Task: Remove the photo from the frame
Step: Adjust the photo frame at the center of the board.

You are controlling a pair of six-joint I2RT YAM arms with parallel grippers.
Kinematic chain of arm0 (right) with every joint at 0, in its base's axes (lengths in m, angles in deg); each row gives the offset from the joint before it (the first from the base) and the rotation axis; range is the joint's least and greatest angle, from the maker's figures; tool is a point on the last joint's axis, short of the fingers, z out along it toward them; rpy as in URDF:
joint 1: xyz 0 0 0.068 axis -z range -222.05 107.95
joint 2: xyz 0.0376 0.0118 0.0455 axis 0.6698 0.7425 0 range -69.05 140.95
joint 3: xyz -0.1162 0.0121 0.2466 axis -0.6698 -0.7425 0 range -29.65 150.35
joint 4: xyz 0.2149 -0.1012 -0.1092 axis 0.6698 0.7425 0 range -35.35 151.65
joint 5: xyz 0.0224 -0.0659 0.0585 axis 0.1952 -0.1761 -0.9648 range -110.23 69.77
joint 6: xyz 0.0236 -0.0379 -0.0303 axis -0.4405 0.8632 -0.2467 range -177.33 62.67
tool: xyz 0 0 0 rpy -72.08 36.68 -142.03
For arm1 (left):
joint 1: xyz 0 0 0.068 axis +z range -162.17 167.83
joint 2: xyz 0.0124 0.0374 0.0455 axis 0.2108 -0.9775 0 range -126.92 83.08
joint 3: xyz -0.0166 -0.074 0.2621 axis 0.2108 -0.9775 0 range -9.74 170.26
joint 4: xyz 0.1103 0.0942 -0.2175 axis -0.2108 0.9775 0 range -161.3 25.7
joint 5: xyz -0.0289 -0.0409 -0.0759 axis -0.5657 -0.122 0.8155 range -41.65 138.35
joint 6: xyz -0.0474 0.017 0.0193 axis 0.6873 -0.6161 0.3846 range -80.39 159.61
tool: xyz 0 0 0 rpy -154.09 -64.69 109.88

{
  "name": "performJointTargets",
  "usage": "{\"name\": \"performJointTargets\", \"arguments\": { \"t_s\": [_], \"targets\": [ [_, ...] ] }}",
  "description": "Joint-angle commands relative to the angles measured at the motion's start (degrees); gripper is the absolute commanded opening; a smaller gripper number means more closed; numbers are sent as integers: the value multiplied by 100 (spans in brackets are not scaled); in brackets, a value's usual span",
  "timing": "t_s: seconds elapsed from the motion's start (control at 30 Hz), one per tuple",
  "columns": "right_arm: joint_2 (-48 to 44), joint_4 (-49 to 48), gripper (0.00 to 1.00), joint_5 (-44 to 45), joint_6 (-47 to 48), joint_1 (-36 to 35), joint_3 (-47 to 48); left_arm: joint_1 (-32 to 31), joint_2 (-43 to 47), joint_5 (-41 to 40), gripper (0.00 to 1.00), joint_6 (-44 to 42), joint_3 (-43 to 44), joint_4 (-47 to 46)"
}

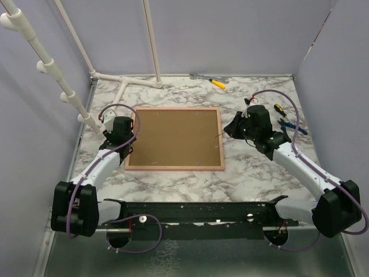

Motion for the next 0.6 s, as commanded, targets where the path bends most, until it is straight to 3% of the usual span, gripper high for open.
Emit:
{"name": "performJointTargets", "arguments": {
  "t_s": [0.0,0.4,0.57],
  "targets": [
    [32,-189,1,109,-39,3,-22,140,-170,503,55,-74,-130,-279],
    [70,-158,1,157,-52,3,-23,196,-749,790,57,-60,-438,-848],
    [136,-111,0,190,-34,3,-19,295,-927,872,50,-32,-443,-884]
  ]
}}
